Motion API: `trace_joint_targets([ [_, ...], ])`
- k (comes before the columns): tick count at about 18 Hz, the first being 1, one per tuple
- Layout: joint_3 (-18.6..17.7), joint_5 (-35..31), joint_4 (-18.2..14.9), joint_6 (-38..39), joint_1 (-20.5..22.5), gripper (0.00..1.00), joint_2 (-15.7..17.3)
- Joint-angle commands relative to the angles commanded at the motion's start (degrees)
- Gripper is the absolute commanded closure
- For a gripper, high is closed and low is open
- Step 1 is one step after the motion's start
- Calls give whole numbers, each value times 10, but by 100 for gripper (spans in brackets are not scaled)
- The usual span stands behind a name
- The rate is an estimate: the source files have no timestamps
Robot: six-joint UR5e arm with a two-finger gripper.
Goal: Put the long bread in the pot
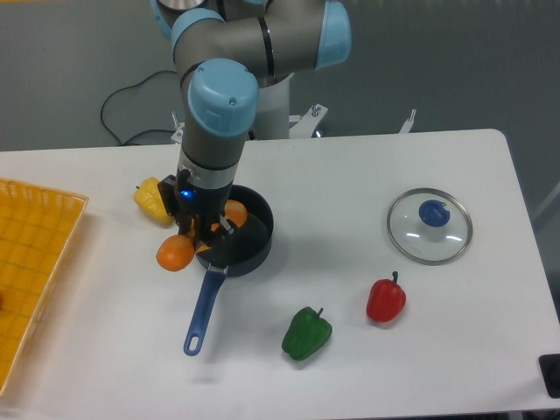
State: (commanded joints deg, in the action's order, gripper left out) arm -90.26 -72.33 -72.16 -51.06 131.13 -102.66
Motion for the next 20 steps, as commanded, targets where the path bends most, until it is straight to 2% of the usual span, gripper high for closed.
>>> trace_joint_targets([
  [20,1,-4,-1,-40,1,66,-6],
])
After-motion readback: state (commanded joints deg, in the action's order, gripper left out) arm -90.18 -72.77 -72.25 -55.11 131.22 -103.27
